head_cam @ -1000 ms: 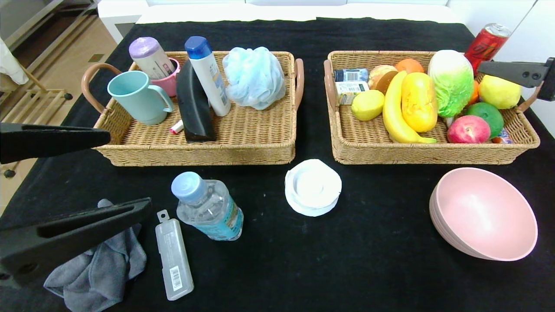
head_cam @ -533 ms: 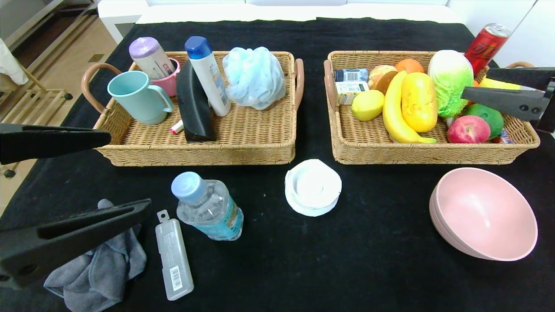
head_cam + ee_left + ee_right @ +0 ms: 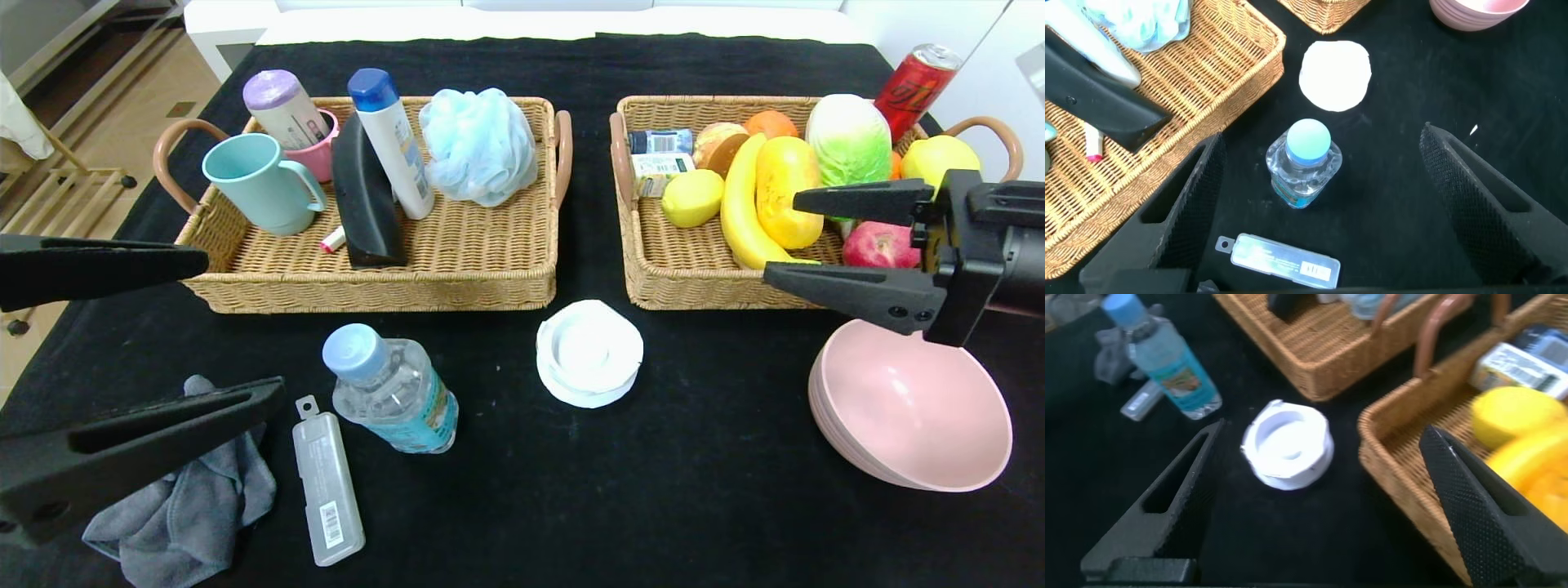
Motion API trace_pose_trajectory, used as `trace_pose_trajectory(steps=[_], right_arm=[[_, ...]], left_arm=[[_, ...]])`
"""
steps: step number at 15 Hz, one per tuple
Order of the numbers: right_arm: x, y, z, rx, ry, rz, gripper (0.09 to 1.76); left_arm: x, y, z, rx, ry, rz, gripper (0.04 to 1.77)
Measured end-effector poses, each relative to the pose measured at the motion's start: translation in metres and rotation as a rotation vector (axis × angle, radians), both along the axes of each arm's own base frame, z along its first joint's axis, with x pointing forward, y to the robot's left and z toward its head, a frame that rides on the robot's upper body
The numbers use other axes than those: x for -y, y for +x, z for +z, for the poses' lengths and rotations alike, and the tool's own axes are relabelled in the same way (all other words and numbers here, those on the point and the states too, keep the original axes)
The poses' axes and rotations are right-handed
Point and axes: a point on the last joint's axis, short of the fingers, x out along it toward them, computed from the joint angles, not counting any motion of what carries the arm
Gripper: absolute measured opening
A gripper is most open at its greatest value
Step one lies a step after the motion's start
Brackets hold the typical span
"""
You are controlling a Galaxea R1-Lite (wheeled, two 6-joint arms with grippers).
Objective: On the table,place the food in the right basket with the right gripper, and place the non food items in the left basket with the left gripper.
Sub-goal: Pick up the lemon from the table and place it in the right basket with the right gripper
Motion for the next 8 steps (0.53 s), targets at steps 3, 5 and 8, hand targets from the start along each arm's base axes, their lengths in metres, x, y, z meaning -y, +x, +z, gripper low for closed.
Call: trace_pose_trajectory(steps=[3,5,8], right_arm=[[-0.031,-0.006,-0.008,-0.022,-0.021,0.025,1.70],[-0.050,-0.009,-0.014,-0.040,-0.035,0.077,1.70],[-0.076,-0.012,-0.023,-0.043,-0.050,0.123,1.70]], left_arm=[[0.000,0.000,0.000,0.000,0.000,0.000,1.72],[0.000,0.000,-0.001,0.001,0.000,0.001,1.72],[0.000,0.000,0.000,0.001,0.000,0.001,1.72]])
